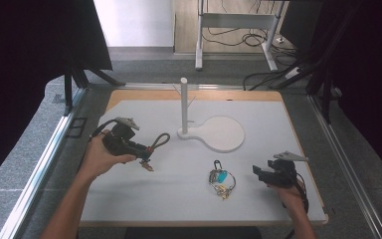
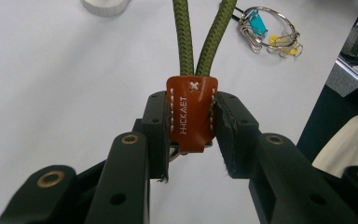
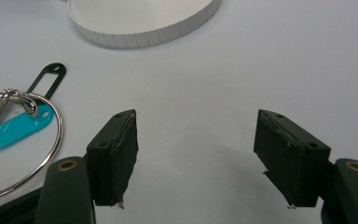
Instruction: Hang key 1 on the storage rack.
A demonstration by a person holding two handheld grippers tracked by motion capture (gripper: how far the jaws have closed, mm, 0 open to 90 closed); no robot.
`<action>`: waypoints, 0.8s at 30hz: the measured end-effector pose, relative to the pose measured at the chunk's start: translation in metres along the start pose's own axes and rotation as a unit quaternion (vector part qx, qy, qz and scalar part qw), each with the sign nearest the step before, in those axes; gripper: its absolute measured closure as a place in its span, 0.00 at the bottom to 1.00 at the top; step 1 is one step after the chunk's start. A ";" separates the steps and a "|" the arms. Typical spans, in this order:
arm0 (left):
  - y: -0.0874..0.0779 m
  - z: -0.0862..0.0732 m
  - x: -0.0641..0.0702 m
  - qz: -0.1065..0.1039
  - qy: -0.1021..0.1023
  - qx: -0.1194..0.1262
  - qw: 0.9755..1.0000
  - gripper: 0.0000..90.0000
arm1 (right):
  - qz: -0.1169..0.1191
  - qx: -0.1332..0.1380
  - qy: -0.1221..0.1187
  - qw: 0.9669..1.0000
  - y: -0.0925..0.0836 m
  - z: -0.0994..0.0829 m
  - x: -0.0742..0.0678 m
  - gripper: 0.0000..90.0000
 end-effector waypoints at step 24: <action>-0.007 0.029 -0.019 -0.004 -0.007 0.017 1.000 0.75 | -0.002 -0.006 -0.002 1.000 0.001 -0.001 0.002 0.34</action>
Point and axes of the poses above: each handheld gripper's, and its own axes: y roughly forward along the jaws, z roughly out of its top, x roughly to its right, the point moved 8 cm from there along y, roughly forward along the jaws, and after that the axes turned 6 degrees about z, right-handed, at the moved point
